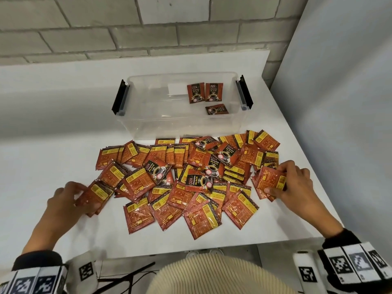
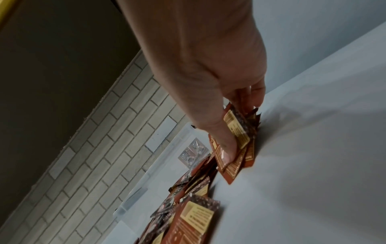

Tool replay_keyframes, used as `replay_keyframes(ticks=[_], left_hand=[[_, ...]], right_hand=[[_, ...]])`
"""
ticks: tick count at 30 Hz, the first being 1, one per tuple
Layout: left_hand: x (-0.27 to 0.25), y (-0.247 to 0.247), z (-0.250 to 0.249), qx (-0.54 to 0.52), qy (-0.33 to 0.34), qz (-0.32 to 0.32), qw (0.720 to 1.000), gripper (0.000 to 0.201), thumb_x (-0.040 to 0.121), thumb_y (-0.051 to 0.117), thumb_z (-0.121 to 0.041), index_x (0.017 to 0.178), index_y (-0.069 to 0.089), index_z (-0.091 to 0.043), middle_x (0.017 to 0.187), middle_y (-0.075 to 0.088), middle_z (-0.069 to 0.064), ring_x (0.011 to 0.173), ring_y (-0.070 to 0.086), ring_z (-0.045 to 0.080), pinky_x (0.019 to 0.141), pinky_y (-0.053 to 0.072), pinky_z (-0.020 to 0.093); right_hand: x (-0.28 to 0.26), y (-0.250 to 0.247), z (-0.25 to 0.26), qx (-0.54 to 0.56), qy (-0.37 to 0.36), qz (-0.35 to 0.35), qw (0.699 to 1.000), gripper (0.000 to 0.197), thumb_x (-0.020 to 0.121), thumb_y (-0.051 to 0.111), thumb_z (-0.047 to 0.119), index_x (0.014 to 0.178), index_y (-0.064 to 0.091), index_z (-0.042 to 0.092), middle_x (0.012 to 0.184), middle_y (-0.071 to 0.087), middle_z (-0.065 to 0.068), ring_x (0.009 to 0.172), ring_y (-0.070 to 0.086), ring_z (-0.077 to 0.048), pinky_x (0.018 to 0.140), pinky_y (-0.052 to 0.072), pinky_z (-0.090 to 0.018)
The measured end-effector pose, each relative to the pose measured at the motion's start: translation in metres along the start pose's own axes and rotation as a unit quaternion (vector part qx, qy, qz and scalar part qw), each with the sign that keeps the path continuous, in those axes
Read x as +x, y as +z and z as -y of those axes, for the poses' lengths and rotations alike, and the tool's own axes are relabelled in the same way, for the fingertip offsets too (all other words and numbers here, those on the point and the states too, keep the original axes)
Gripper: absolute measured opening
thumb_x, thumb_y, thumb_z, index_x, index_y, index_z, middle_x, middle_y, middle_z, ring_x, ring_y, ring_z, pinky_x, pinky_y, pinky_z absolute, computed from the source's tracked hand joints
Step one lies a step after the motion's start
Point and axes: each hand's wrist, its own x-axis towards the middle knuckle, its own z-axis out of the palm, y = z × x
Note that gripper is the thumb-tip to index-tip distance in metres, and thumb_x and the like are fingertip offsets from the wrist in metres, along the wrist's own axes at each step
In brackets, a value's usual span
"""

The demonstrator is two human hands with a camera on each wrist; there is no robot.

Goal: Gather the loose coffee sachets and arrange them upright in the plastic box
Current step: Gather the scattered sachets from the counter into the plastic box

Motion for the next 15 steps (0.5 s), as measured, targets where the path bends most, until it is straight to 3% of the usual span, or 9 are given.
replay_keyframes(ticks=[4,6,8,10,12,13,15], left_hand=[[0.008,0.002,0.001,-0.005,-0.03,0.009,0.999,0.067,0.061,0.091,-0.019,0.113,0.048,-0.013,0.094,0.062,0.008,0.099,0.059,0.04,0.095,0.042,0.056],[0.012,-0.002,0.004,-0.01,-0.022,0.018,1.0,0.057,0.055,0.091,-0.029,0.098,0.056,-0.013,0.083,0.069,0.006,0.088,0.064,0.035,0.09,0.046,0.051],[0.014,-0.007,0.006,-0.035,-0.006,0.021,0.999,0.037,0.066,0.088,-0.027,0.092,0.065,-0.013,0.082,0.072,0.01,0.085,0.065,0.034,0.086,0.047,0.047],[0.016,-0.014,0.009,-0.054,0.015,0.009,0.998,0.017,0.078,0.079,-0.021,0.089,0.067,-0.018,0.089,0.071,0.011,0.086,0.062,0.033,0.083,0.044,0.046],[0.014,-0.021,0.005,-0.092,0.04,0.04,0.994,0.012,0.079,0.078,-0.021,0.084,0.068,-0.025,0.08,0.073,0.001,0.084,0.064,0.028,0.079,0.044,0.041],[0.011,-0.023,-0.001,-0.098,0.052,0.066,0.992,0.014,0.076,0.081,-0.027,0.084,0.07,-0.025,0.076,0.074,-0.003,0.083,0.065,0.024,0.078,0.045,0.037],[0.01,-0.021,-0.006,-0.077,0.064,0.094,0.991,0.038,0.061,0.079,-0.046,0.087,0.073,-0.02,0.078,0.074,-0.001,0.079,0.066,0.021,0.077,0.047,0.037]], right_hand=[[0.005,0.0,0.004,0.024,0.011,-0.017,1.0,0.077,0.073,0.082,0.022,0.132,0.032,0.017,0.132,0.05,-0.009,0.124,0.032,-0.026,0.097,0.031,-0.041],[0.008,-0.002,0.004,0.056,0.019,-0.022,0.998,0.081,0.073,0.082,0.017,0.136,0.031,0.017,0.132,0.05,-0.011,0.126,0.033,-0.028,0.099,0.032,-0.042],[0.011,-0.006,0.002,0.101,0.031,-0.012,0.994,0.078,0.072,0.082,0.015,0.135,0.034,0.016,0.129,0.049,-0.012,0.124,0.04,-0.029,0.098,0.038,-0.043],[0.014,-0.012,-0.001,0.157,0.045,0.01,0.987,0.063,0.075,0.079,0.013,0.126,0.043,0.014,0.122,0.052,-0.011,0.109,0.053,-0.026,0.082,0.05,-0.035],[0.015,-0.019,-0.003,0.215,0.055,0.03,0.975,0.045,0.078,0.076,0.011,0.115,0.049,0.013,0.114,0.058,-0.01,0.09,0.059,-0.02,0.065,0.047,-0.025],[0.016,-0.023,-0.005,0.248,0.057,0.031,0.966,0.041,0.079,0.075,0.009,0.112,0.051,0.012,0.111,0.061,-0.012,0.084,0.06,-0.018,0.062,0.045,-0.024],[0.013,-0.033,-0.007,0.311,0.051,0.035,0.948,0.043,0.075,0.08,0.012,0.109,0.054,0.011,0.106,0.066,-0.013,0.081,0.061,-0.018,0.062,0.044,-0.025]])
